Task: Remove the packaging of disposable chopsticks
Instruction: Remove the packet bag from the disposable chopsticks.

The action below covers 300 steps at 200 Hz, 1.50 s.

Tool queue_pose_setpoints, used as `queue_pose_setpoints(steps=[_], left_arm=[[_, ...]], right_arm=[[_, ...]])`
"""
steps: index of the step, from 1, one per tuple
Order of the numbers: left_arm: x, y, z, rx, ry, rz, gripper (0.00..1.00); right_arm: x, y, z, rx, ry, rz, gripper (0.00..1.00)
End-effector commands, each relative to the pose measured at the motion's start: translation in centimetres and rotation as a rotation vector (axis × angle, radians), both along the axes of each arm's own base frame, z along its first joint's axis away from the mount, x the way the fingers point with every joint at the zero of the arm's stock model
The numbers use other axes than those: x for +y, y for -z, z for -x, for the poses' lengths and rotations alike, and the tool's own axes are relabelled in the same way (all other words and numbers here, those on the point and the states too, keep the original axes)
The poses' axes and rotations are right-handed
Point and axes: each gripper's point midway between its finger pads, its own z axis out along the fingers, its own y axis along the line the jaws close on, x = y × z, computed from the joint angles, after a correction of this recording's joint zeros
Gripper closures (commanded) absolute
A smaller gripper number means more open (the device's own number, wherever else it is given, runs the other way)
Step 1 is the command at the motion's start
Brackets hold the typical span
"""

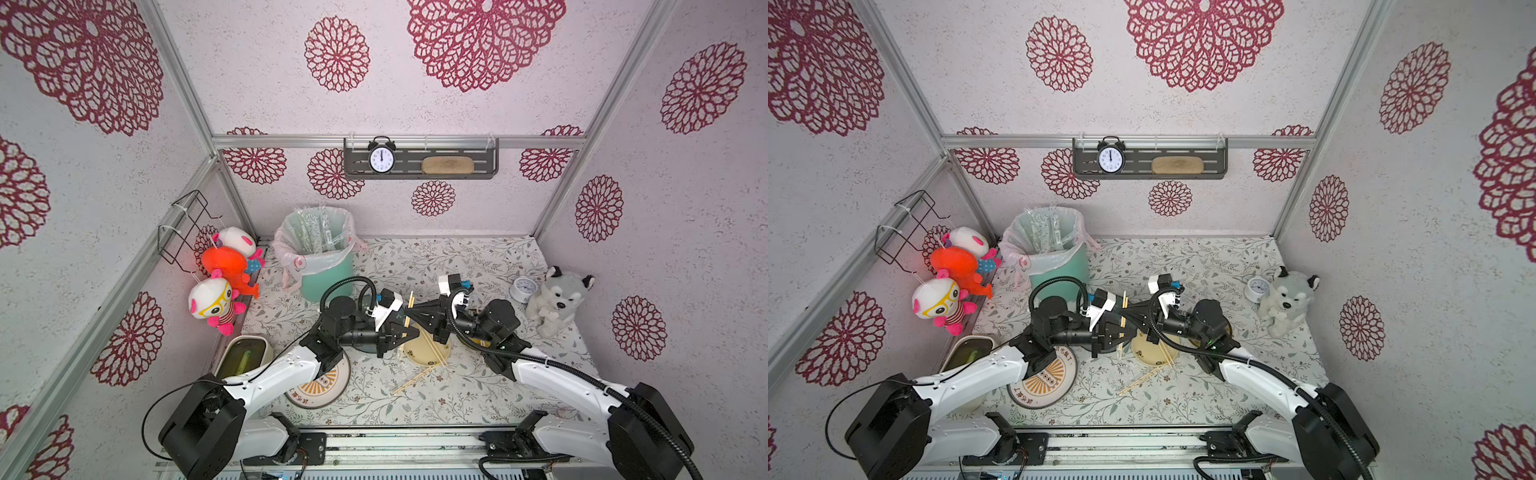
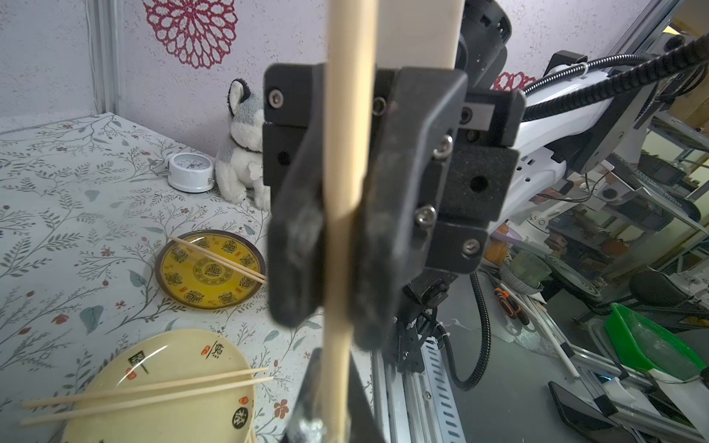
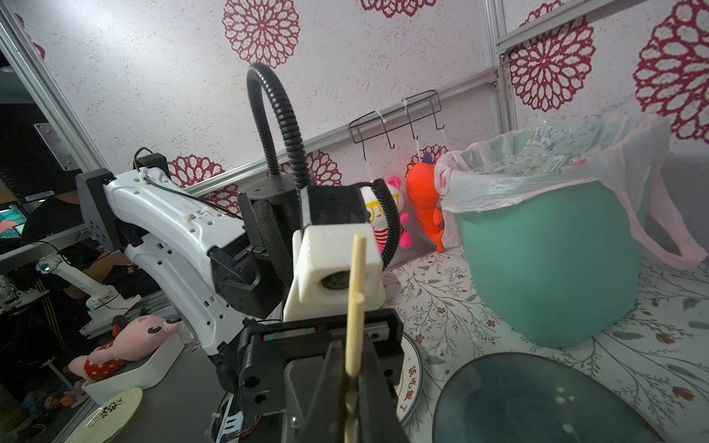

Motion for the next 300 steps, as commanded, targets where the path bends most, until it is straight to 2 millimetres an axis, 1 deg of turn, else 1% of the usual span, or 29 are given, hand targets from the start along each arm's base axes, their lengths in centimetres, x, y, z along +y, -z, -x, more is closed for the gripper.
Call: queue_pose_setpoints(steps=[1,16,28,41,50,55,72,90,117,119,127,135,143,151,154,163,167,174,182,186,189,197,201,205,209,236,266,273,300], left_arm=[[-0.7,-1.5,0.2,-0.018,0.033,0.024,1.00],[-0.7,-1.4,0.1,-0.016,0.022,0.021,1.00],[-0.6,-1.5,0.1,-0.021,0.019,0.019,1.00],[-0.4,-1.4,0.0,-0.031,0.003,0.005,1.00],[-0.4,-1.4,0.1,-0.030,0.003,0.003,1.00],[-0.4,-1.5,0.2,-0.026,0.011,0.004,1.00],[-0.6,-1.3,0.3,-0.017,0.028,0.004,1.00],[-0.6,-1.0,0.2,-0.011,0.021,-0.002,1.00],[-0.6,-0.6,0.2,-0.001,0.023,-0.008,1.00],[-0.6,-0.6,0.2,0.000,0.021,-0.009,0.97],[-0.5,-0.1,0.0,0.003,0.008,-0.023,0.75],[-0.4,0.5,-0.2,0.005,-0.016,-0.037,0.60],[-0.1,1.1,-0.5,0.007,-0.048,-0.048,0.51],[0.3,1.5,-0.7,0.000,-0.072,-0.055,0.48],[0.4,1.6,-0.8,-0.003,-0.077,-0.057,0.50],[0.5,1.9,-0.8,-0.004,-0.085,-0.059,0.61],[0.6,2.1,-0.9,0.001,-0.088,-0.063,0.64],[0.7,2.6,-0.9,0.007,-0.093,-0.075,0.64],[0.6,3.0,-1.0,0.013,-0.092,-0.081,0.58],[0.5,3.2,-0.9,0.019,-0.087,-0.083,0.58],[0.5,3.3,-1.0,0.022,-0.085,-0.084,0.60],[0.3,3.5,-1.0,0.031,-0.075,-0.085,0.71],[0.2,3.7,-0.9,0.036,-0.068,-0.086,0.80],[0.1,3.8,-0.9,0.041,-0.062,-0.087,0.93],[0.1,4.0,-0.9,0.047,-0.062,-0.087,1.00],[0.1,5.5,-0.6,0.077,-0.052,-0.083,0.99],[0.5,7.2,-0.3,0.105,-0.063,-0.095,1.00],[0.5,7.5,-0.3,0.110,-0.062,-0.097,0.94],[0.7,8.4,-0.1,0.132,-0.062,-0.105,0.93]], right_arm=[[0.1,-0.7,0.3,-0.069,0.000,-0.007,1.00],[0.1,-0.6,0.2,-0.068,0.003,-0.007,1.00],[0.1,-0.5,0.2,-0.064,0.004,-0.008,0.84],[0.1,-0.4,0.3,-0.064,0.004,-0.007,0.81],[0.1,-0.5,0.3,-0.064,0.002,-0.010,0.80],[0.0,-0.6,0.3,-0.069,-0.001,-0.015,0.81],[0.0,-0.7,0.3,-0.070,0.003,-0.024,0.92],[-0.2,-0.7,0.3,-0.075,0.012,-0.025,1.00],[-0.4,-0.7,0.3,-0.078,0.017,-0.030,1.00],[-0.5,-0.8,0.3,-0.079,0.018,-0.032,1.00],[-0.6,-0.9,0.1,-0.078,0.029,-0.036,1.00],[-0.8,-1.2,0.0,-0.079,0.036,-0.044,1.00],[-1.1,-1.6,0.0,-0.081,0.035,-0.060,1.00],[-1.3,-2.0,0.2,-0.086,0.025,-0.073,1.00],[-1.3,-2.1,0.3,-0.088,0.023,-0.077,1.00],[-1.4,-2.4,0.3,-0.094,0.026,-0.081,1.00],[-1.4,-2.5,0.3,-0.096,0.029,-0.083,1.00],[-1.6,-2.6,0.2,-0.098,0.039,-0.086,1.00],[-1.7,-2.7,0.1,-0.099,0.043,-0.089,1.00],[-1.8,-2.8,0.1,-0.100,0.041,-0.092,1.00],[-1.8,-2.9,0.1,-0.100,0.037,-0.096,1.00],[-1.8,-3.2,0.2,-0.100,0.030,-0.104,1.00],[-1.9,-3.4,0.2,-0.101,0.030,-0.108,1.00],[-2.0,-3.6,0.1,-0.101,0.034,-0.113,1.00],[-2.1,-3.7,0.0,-0.101,0.040,-0.115,1.00],[-2.9,-5.1,-0.8,-0.115,0.082,-0.128,1.00],[-3.6,-6.8,-1.4,-0.140,0.125,-0.128,1.00],[-3.8,-7.1,-1.5,-0.147,0.137,-0.130,1.00],[-3.7,-7.6,-1.5,-0.145,0.129,-0.126,1.00]])
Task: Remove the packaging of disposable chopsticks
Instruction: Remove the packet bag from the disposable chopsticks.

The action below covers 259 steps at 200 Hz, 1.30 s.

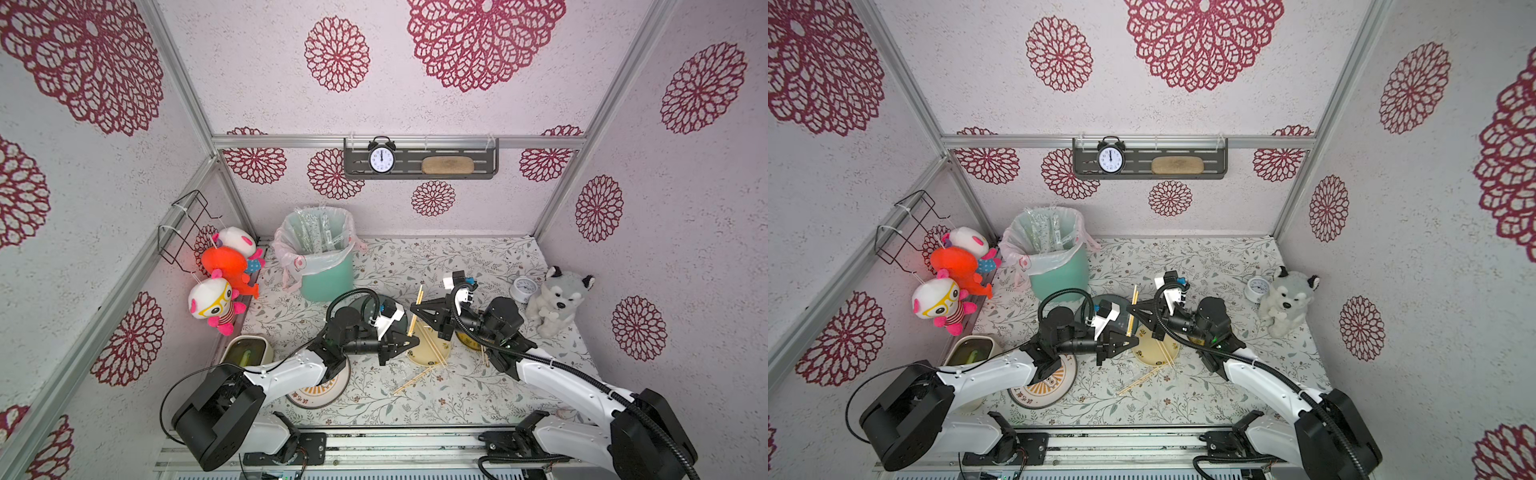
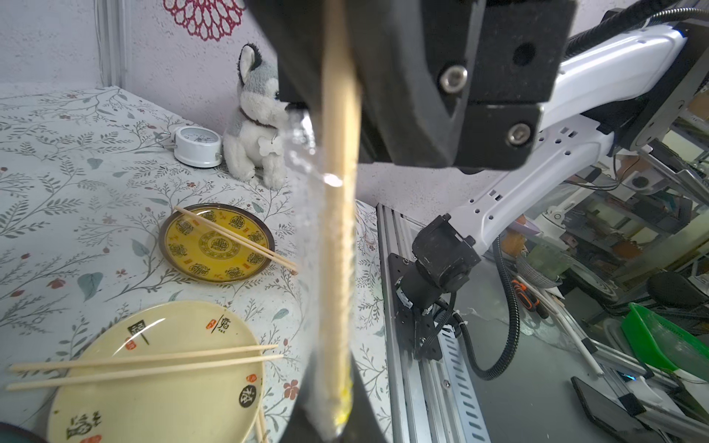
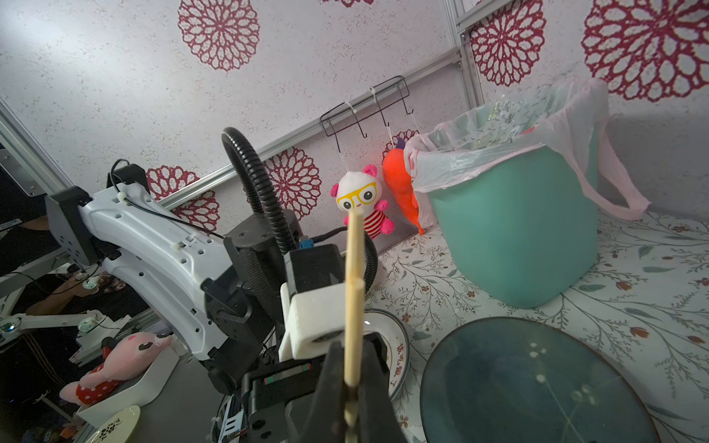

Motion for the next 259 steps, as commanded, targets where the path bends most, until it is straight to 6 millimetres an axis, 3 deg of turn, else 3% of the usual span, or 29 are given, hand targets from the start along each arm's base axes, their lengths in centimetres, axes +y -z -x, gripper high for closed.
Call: queue_pose_setpoints(steps=[1,20,43,47,59,97,101,104,113,125,140,168,195,217,224,237,259], left_arm=[[0.8,3.9,0.4,0.122,-0.018,-0.078,0.93],[0.9,4.0,0.7,0.121,-0.012,-0.081,0.90],[1.4,4.1,0.7,0.116,-0.032,-0.090,0.71],[1.4,4.1,0.7,0.111,-0.035,-0.091,0.74],[1.6,3.8,0.8,0.099,-0.037,-0.086,1.00],[2.1,3.5,0.5,0.085,-0.076,-0.081,1.00],[2.2,3.3,0.4,0.085,-0.083,-0.079,0.89],[2.3,3.2,0.3,0.083,-0.085,-0.077,0.86],[2.3,2.8,0.7,0.074,-0.066,-0.066,1.00],[2.3,2.4,1.1,0.061,-0.045,-0.067,1.00],[2.9,3.5,1.0,0.071,-0.083,-0.096,1.00],[4.8,6.1,1.1,0.126,-0.174,-0.085,1.00],[6.1,6.3,1.5,0.138,-0.236,-0.017,1.00],[7.0,6.2,1.8,0.137,-0.275,0.026,1.00],[7.6,5.5,1.3,0.120,-0.323,0.059,1.00],[8.7,2.5,0.2,0.097,-0.379,0.148,1.00],[11.4,-2.7,-2.8,0.067,-0.597,0.121,1.00]], right_arm=[[-2.0,-8.5,0.6,-0.247,0.059,-0.146,1.00],[-2.2,-8.4,0.5,-0.244,0.070,-0.148,1.00],[-2.3,-8.6,0.6,-0.254,0.081,-0.136,1.00],[-2.4,-8.7,0.6,-0.256,0.085,-0.134,1.00],[-2.3,-8.9,0.7,-0.253,0.075,-0.139,1.00],[-2.3,-8.5,0.5,-0.245,0.080,-0.127,1.00],[-2.2,-8.5,0.6,-0.244,0.076,-0.129,1.00],[-2.2,-8.4,0.6,-0.242,0.074,-0.128,1.00],[-2.2,-8.4,0.6,-0.239,0.072,-0.133,1.00],[-2.3,-8.4,0.6,-0.241,0.076,-0.134,1.00],[-2.9,-8.8,0.2,-0.256,0.121,-0.107,1.00],[-5.3,-12.2,-1.5,-0.285,0.193,-0.114,1.00],[-6.8,-16.3,-2.6,-0.306,0.183,-0.183,1.00],[-6.6,-17.9,-3.4,-0.297,0.184,-0.176,1.00],[-6.4,-17.5,-4.2,-0.260,0.195,-0.141,1.00],[-5.7,-15.0,-6.0,-0.154,0.232,-0.048,1.00],[-2.8,-7.2,-8.0,0.043,0.336,0.250,1.00]])
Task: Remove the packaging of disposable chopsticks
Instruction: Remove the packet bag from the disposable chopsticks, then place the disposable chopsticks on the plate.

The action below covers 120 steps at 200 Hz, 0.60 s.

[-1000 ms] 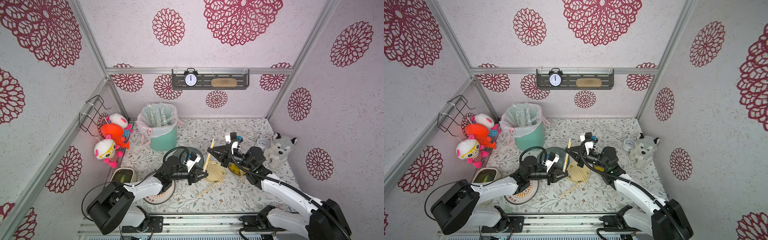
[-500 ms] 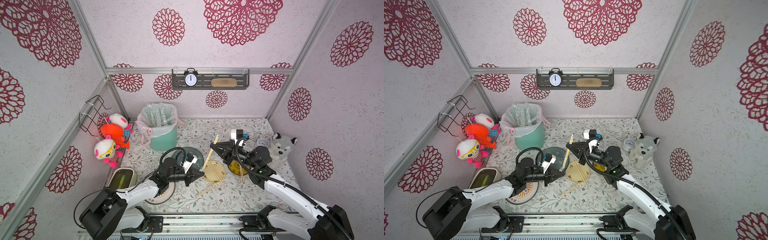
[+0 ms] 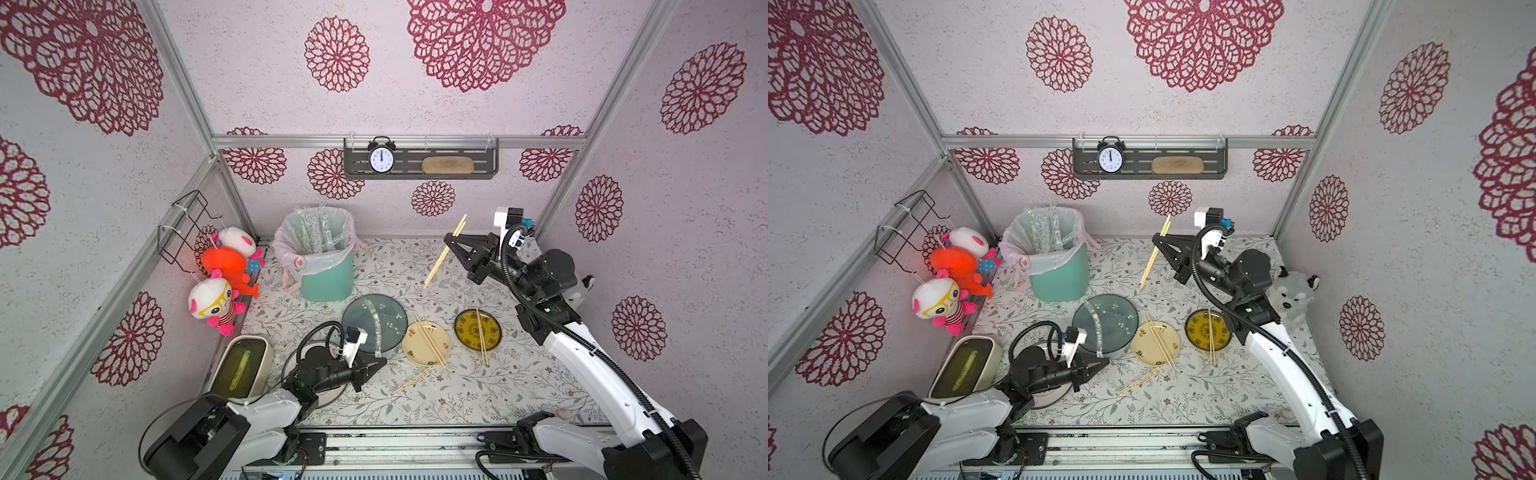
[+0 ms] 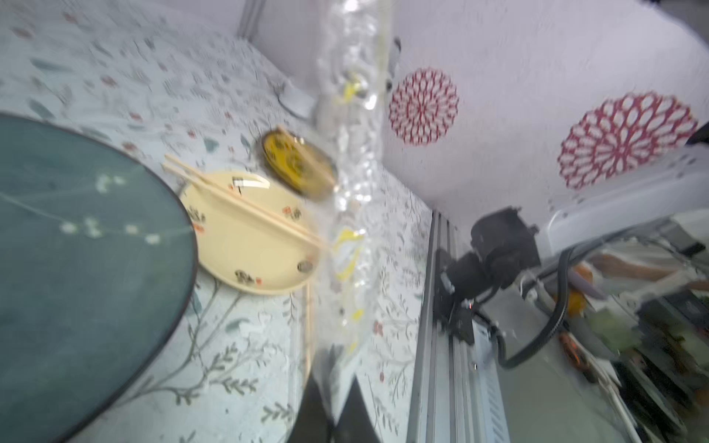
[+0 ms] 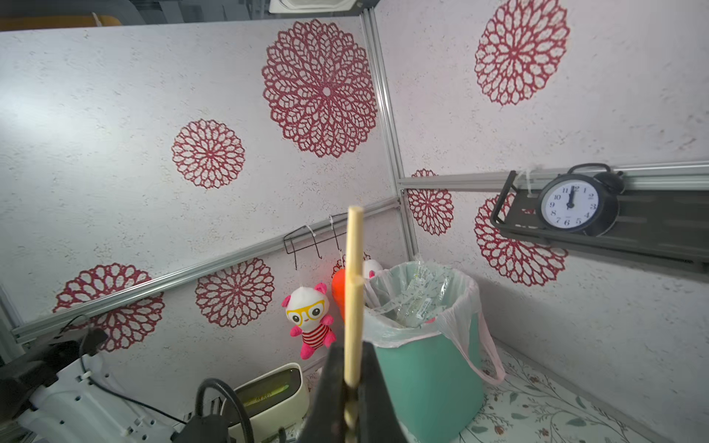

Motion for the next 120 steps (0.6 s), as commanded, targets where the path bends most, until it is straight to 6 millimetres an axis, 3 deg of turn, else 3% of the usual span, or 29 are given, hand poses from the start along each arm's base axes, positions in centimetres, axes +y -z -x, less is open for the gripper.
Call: queue_pose_setpoints(steps=[1,26,46,73,95,120], left_arm=[[2.9,-7.8,-3.7,-0.088,-0.251,0.047,1.00],[7.7,-12.9,-5.5,-0.121,-0.490,0.012,1.00],[8.2,-15.2,-5.8,-0.107,-0.471,0.015,1.00],[9.8,-17.5,-6.4,-0.139,-0.560,-0.009,1.00],[10.3,-18.8,-6.4,-0.148,-0.577,-0.028,1.00],[10.1,-19.0,-6.6,-0.141,-0.565,-0.036,1.00]], right_arm=[[2.7,8.9,-2.0,0.268,0.110,0.286,1.00],[6.8,16.3,-2.2,0.487,0.071,0.480,1.00],[8.8,22.1,-3.6,0.612,0.111,0.657,1.00],[11.7,28.4,-3.6,0.724,0.058,0.877,1.00],[13.5,31.2,-2.7,0.764,-0.006,1.028,1.00],[14.0,33.6,-2.5,0.787,0.006,1.160,1.00]])
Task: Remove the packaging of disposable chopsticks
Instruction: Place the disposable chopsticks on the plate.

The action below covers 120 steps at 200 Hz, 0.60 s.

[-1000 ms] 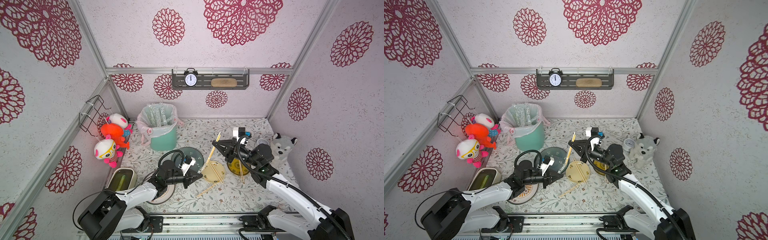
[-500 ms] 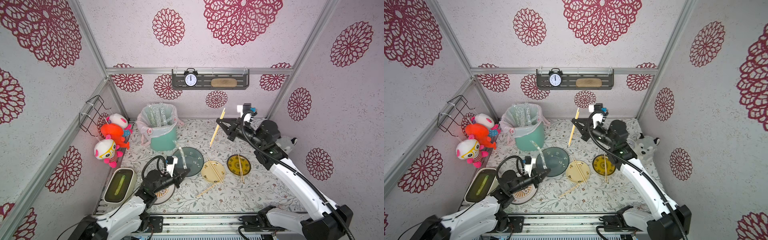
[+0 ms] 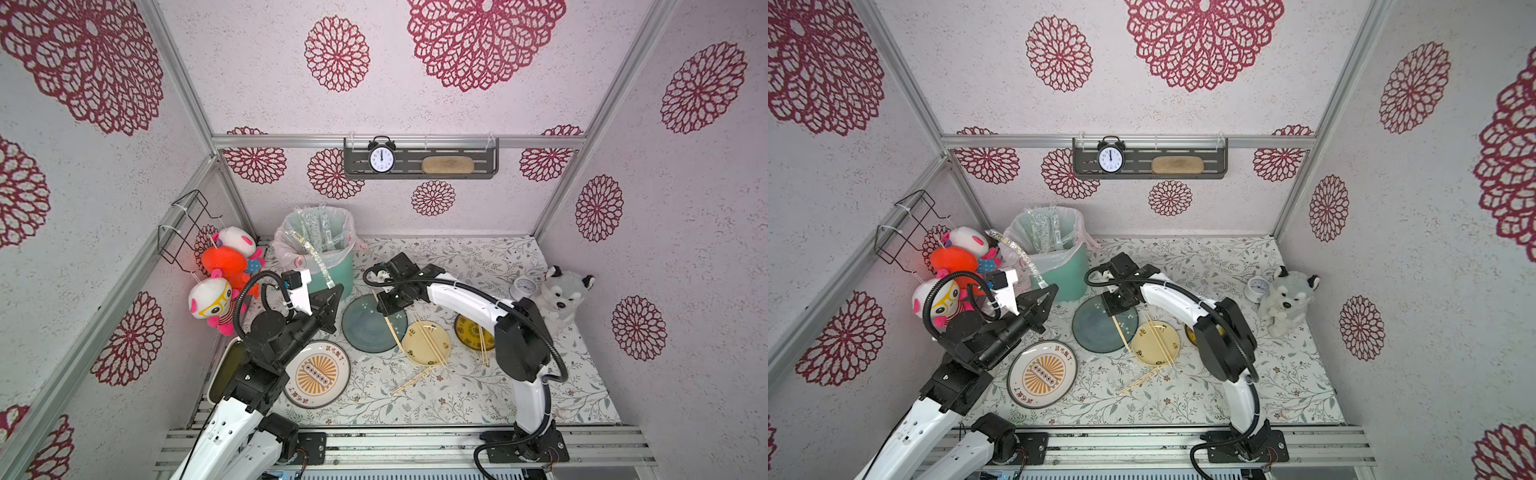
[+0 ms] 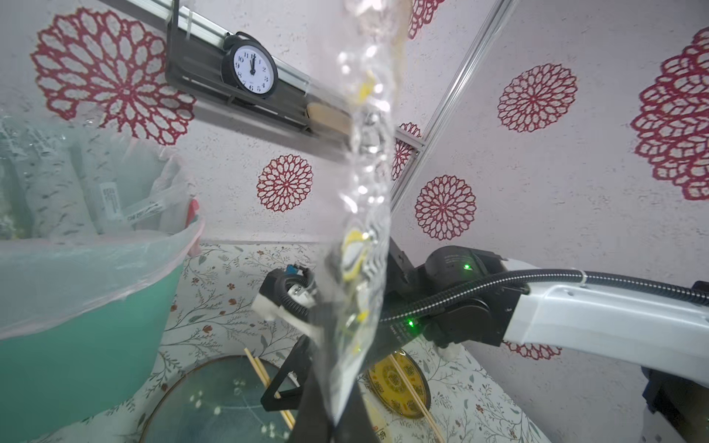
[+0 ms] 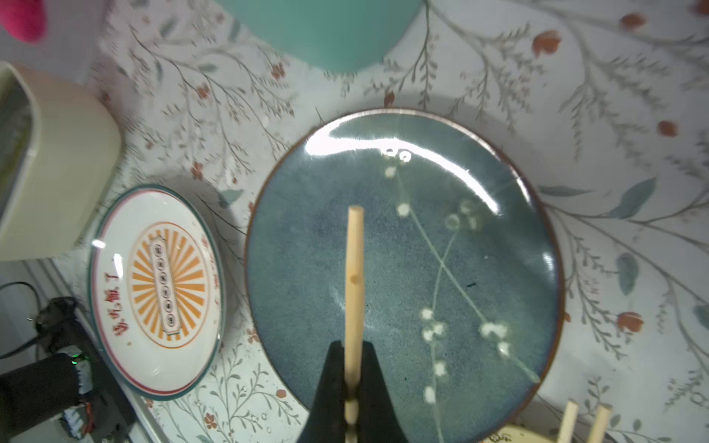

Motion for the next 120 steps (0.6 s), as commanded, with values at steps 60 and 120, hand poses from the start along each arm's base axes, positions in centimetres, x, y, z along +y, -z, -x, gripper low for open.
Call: queue_pose_setpoints(steps=[60,120], left_arm=[[-1.0,1.3,-1.0,0.069,0.040,-0.042,1.00],[-1.5,1.5,-1.2,0.070,0.061,-0.040,1.00]], right_arm=[[-0.4,1.8,1.0,0.054,-0.074,0.233,1.00],[0.0,4.1,0.1,0.083,-0.078,0.302,1.00]])
